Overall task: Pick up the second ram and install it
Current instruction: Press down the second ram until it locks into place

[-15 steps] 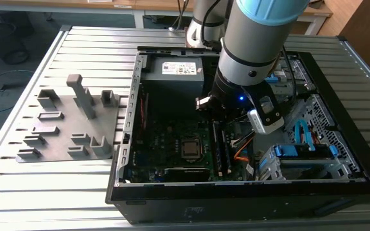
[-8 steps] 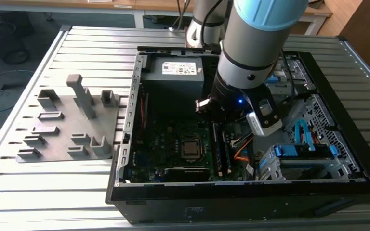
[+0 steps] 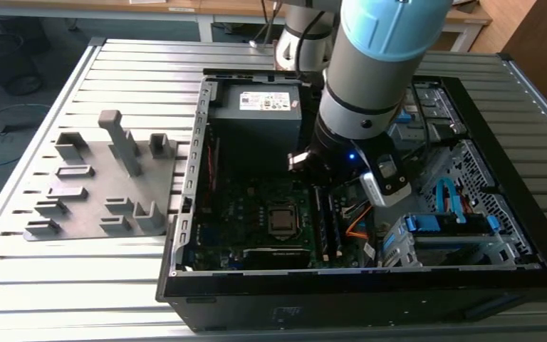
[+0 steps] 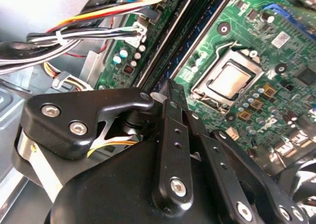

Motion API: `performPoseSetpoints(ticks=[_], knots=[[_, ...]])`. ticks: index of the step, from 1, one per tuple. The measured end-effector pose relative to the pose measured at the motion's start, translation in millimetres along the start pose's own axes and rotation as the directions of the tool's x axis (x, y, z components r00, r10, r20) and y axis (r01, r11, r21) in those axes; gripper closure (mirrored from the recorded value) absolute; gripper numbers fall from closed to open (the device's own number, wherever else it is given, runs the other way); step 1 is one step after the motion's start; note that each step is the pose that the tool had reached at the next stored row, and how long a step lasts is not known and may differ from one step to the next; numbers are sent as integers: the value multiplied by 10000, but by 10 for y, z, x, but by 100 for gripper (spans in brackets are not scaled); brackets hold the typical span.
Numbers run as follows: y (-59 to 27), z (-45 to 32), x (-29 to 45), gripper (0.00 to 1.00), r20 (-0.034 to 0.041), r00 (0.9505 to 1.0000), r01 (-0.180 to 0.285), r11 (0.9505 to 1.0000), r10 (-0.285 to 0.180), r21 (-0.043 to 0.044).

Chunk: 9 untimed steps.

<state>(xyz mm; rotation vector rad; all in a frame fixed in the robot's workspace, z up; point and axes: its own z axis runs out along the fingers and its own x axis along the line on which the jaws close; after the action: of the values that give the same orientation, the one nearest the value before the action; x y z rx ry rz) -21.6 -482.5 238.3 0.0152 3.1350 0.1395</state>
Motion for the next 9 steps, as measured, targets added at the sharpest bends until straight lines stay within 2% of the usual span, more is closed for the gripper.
performPoseSetpoints(ticks=[2, 5, 7, 9], knots=[[30, 39, 0, 90, 0, 10000, 1, 10000, -1, -4], [120, 96, 2, 90, -1, 10000, 0, 10000, 0, -3], [190, 123, 3, 90, 0, 10000, -1, 10000, 1, -6], [224, 137, 3, 90, 0, 10000, -1, 10000, 1, -4]])
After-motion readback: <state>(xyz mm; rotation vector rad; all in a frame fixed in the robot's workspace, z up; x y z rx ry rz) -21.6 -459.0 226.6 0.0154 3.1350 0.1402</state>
